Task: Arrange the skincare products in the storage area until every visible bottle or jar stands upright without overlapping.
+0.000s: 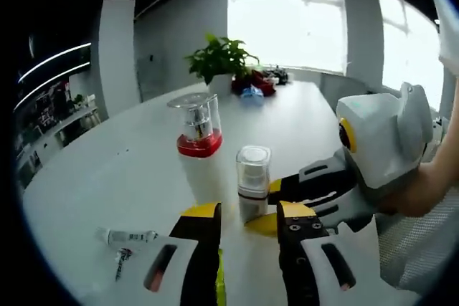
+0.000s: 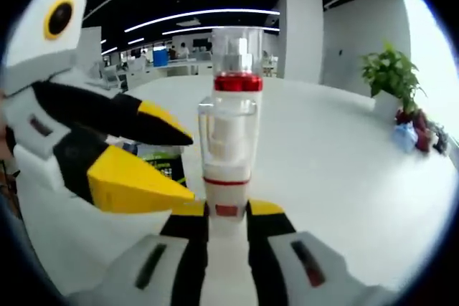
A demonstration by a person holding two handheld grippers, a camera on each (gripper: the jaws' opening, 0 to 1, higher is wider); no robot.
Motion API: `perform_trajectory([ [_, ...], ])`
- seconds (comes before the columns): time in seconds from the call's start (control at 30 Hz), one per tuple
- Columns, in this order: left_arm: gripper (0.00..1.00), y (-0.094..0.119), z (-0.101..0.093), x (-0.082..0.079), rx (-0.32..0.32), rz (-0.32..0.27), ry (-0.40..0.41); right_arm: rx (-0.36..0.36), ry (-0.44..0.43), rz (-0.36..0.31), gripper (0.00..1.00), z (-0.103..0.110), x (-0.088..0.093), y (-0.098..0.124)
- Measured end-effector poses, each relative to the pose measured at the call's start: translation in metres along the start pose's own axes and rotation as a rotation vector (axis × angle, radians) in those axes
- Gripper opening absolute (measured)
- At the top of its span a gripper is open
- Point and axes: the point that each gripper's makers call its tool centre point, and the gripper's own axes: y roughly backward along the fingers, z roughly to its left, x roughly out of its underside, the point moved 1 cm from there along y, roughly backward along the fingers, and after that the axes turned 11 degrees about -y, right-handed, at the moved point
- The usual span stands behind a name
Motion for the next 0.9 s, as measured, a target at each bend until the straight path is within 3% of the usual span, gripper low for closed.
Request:
perform_trajectory([
  [0.17,0.32,0.012,0.01,0.007,-0.047,0.008,0.052,0.005,0.005,-0.004,0.2,-0.001,-0.002,-0.005],
  [0.67,0.36,0.034,0.003,0.028,-0.086,0.047,0.11,-0.026,-0.014,0.022,0.27,0.0,0.003,-0.002],
  [0.77,0.38,0.041,0.002,0.03,-0.1,0.054,0.122,-0.047,-0.02,0.03,0.31,0.003,0.005,0.004],
  [0.9,0.42,0.052,0.0,0.035,-0.114,0.079,0.148,-0.086,-0.032,0.041,0.44,0.009,0.006,0.01],
])
